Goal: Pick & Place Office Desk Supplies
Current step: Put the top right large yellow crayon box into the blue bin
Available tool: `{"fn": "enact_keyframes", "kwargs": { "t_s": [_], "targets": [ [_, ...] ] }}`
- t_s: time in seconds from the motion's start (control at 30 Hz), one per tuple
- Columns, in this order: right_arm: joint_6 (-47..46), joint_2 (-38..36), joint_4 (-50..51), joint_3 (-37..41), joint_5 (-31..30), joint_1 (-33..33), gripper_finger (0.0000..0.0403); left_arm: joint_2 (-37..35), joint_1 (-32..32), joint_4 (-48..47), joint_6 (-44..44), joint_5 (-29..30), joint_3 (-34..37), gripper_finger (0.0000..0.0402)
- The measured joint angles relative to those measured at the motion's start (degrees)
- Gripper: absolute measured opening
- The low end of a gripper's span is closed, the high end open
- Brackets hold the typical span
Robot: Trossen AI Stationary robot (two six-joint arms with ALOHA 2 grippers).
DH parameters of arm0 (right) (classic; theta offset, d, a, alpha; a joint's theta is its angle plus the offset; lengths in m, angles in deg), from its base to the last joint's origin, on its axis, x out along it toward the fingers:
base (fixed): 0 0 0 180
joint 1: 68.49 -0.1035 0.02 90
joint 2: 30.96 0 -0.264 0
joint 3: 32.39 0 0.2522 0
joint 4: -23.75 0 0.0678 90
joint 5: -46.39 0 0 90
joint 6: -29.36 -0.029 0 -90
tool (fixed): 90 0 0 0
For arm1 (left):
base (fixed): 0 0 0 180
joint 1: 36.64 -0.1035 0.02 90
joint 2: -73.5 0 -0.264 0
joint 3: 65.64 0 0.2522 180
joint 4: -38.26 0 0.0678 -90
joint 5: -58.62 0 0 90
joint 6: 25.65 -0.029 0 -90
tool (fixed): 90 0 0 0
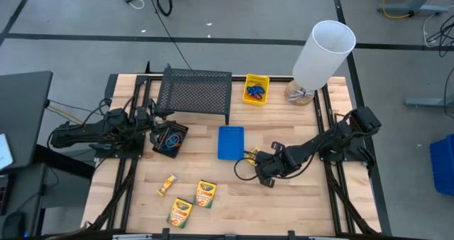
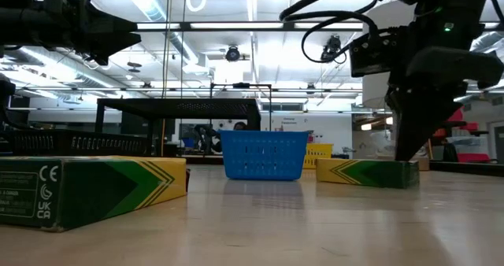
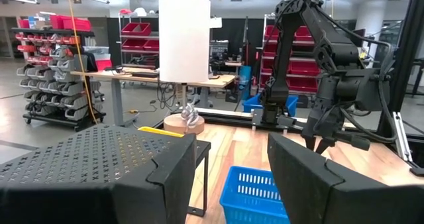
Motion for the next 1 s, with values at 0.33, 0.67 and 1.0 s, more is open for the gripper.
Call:
{"fn": "enact_keyframes", "kwargs": {
  "t_s": [0.33, 0.67, 1.0],
  "targets": [
    [-1.13, -1.21, 0.69, 0.24, -2.31, -1.26, 0.0000, 0.00, 0.00, 0.00, -0.02, 0.17, 0.00, 0.0193],
    [-2.20, -1.31, 1.32, 0.28, -4.49, -2.27, 0.0000, 0.00, 0.00, 0.03, 0.14, 0.19, 0.00, 0.0193],
    [-2.79, -1.31, 1.85, 0.13, -7.27, -3.09, 0.0000, 0.00, 0.02, 0.04, 0.35, 0.20, 0.02, 0.0193]
  ]
}}
